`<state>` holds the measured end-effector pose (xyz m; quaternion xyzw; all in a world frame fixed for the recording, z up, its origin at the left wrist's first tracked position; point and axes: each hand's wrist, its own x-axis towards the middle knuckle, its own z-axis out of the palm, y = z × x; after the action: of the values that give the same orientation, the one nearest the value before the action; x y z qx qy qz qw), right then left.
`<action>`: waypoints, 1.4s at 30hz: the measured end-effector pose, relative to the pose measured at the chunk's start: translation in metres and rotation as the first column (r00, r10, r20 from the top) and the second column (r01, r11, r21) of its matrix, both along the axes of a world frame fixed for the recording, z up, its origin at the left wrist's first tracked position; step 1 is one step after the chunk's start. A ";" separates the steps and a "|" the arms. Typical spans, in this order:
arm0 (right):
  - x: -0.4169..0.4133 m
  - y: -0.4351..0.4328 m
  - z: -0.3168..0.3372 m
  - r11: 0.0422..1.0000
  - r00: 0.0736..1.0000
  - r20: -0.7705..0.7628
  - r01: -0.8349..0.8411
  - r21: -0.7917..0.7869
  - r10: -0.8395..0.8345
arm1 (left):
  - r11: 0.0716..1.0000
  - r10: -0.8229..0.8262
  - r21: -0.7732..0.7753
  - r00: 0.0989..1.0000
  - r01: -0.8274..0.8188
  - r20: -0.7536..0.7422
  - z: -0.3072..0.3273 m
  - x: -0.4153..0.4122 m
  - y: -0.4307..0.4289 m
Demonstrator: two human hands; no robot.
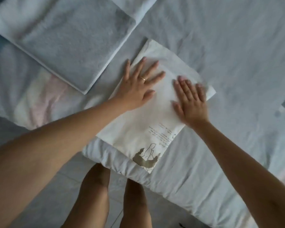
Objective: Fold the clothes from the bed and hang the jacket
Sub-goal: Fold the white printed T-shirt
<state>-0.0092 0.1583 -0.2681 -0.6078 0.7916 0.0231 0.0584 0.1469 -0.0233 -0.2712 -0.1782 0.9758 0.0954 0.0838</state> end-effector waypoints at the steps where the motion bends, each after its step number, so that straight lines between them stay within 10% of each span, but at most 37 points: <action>1: -0.015 0.004 -0.003 0.996 0.996 -0.007 0.091 0.016 -0.091 | 1.000 0.005 -0.015 1.000 -0.004 0.028 -0.001 -0.010 -0.013; 7: -0.064 0.005 0.006 0.658 0.653 0.074 0.749 0.084 -0.753 | 0.999 0.034 -0.020 0.994 -0.033 0.104 -0.001 -0.041 -0.036; 10: -0.036 -0.011 0.022 0.754 0.763 0.065 0.646 -0.118 -0.644 | 1.000 0.029 0.004 0.994 -0.030 0.109 0.004 -0.045 -0.036; 14: -0.011 0.013 0.012 0.998 0.991 0.119 0.059 -0.028 -0.055 | 0.999 0.015 0.031 0.987 -0.021 0.159 0.004 -0.048 -0.043; 19: -0.011 0.044 0.010 0.629 0.611 0.194 0.776 0.046 -0.768 | 0.993 0.040 0.095 0.973 -0.063 0.226 0.016 -0.051 -0.043; 25: 0.135 0.009 0.026 0.905 0.887 0.218 0.423 -0.034 -0.407 | 0.962 -0.269 -0.021 0.959 0.272 0.085 0.026 0.021 0.042; 34: 0.234 0.104 0.006 0.879 0.832 0.296 0.471 0.069 -0.469 | 0.988 -0.149 -0.017 0.980 0.152 0.134 0.007 0.171 0.036; 38: 0.229 0.104 0.029 0.560 0.448 0.572 0.828 0.023 -0.687 | 0.939 0.252 0.222 0.964 -0.264 0.083 0.023 0.171 0.049; 42: 0.203 0.067 0.044 0.000 -0.257 0.766 0.948 0.318 -0.589 | 0.744 0.565 0.304 0.803 -0.596 0.191 0.036 0.158 0.056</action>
<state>0.1934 0.2257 -0.2239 0.1645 0.8416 -0.4501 0.2492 0.3050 0.0322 -0.2352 -0.4589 0.8341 0.2804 0.1225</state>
